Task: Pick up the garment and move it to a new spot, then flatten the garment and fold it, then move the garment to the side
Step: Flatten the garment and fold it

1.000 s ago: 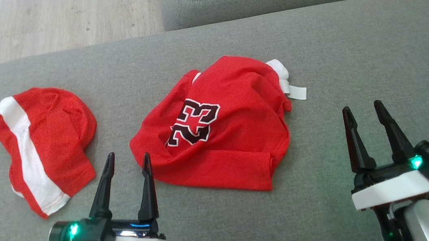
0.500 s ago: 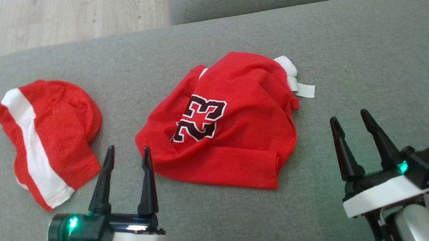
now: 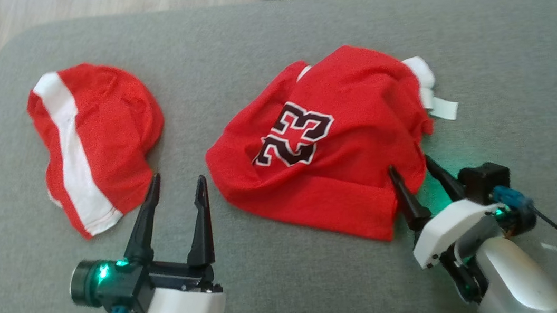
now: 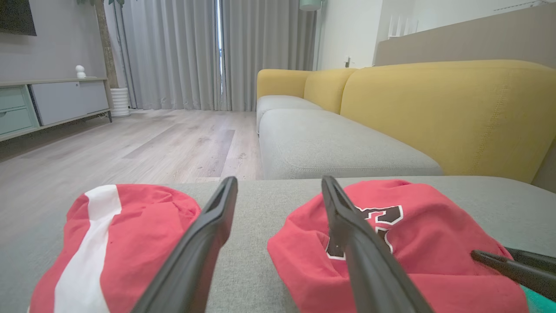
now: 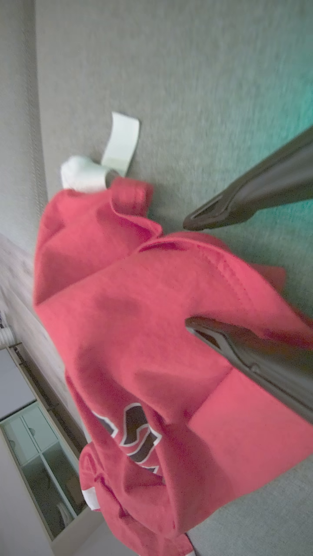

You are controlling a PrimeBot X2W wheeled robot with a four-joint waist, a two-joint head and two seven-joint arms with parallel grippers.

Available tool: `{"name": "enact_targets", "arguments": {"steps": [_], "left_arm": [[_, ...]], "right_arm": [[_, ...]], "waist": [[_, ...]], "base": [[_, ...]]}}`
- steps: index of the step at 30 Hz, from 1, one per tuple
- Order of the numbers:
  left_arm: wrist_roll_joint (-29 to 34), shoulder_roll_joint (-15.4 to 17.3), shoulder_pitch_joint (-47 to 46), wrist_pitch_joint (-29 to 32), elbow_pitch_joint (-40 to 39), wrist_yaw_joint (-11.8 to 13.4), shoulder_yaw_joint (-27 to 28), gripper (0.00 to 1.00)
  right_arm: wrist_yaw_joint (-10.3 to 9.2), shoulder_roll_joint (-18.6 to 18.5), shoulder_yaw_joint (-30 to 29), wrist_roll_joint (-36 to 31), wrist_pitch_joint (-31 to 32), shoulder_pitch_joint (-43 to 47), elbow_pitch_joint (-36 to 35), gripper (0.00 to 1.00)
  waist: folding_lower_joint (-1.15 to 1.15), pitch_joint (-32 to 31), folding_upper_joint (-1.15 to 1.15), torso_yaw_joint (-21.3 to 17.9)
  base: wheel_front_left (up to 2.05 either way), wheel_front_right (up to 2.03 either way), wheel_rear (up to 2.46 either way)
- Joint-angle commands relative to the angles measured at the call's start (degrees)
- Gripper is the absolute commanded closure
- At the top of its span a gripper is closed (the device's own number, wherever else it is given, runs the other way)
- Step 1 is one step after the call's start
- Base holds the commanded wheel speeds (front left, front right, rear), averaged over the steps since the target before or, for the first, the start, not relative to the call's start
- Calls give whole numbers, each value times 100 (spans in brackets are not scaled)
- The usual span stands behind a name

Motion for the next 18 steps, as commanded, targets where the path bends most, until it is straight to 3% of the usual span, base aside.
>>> {"name": "enact_targets", "arguments": {"steps": [1,3,4,5,10,13,18], "left_arm": [[46,-40,-232,-36,-152,-16,222,0],[64,-61,-249,-36,-135,-35,233,0],[72,-70,-256,-36,-128,-42,240,0],[80,-77,-263,-36,-122,-48,248,0],[124,-102,-265,-36,-104,-47,336,0],[157,-109,-249,-36,-93,-60,382,0],[183,-118,-228,-36,-110,-74,400,0]], "right_arm": [[-4,-20,232,168,46,-272,90,0],[-4,-20,327,310,118,-412,358,0],[-4,-20,413,404,156,-475,469,41],[-4,-20,504,463,156,-540,552,100],[-4,-20,486,402,-142,-868,879,100],[-4,-36,131,116,-314,-1043,1050,100],[-4,-419,-553,-409,-403,-1226,1121,100]], "waist": [[0,141,0,145],[0,178,0,184],[0,191,0,195],[0,203,0,200],[0,197,0,94],[0,133,0,-32],[0,36,0,-178]], "base": [[0,0,0],[0,0,0],[0,0,0],[0,0,0],[0,0,0],[0,0,0],[0,0,0]]}}
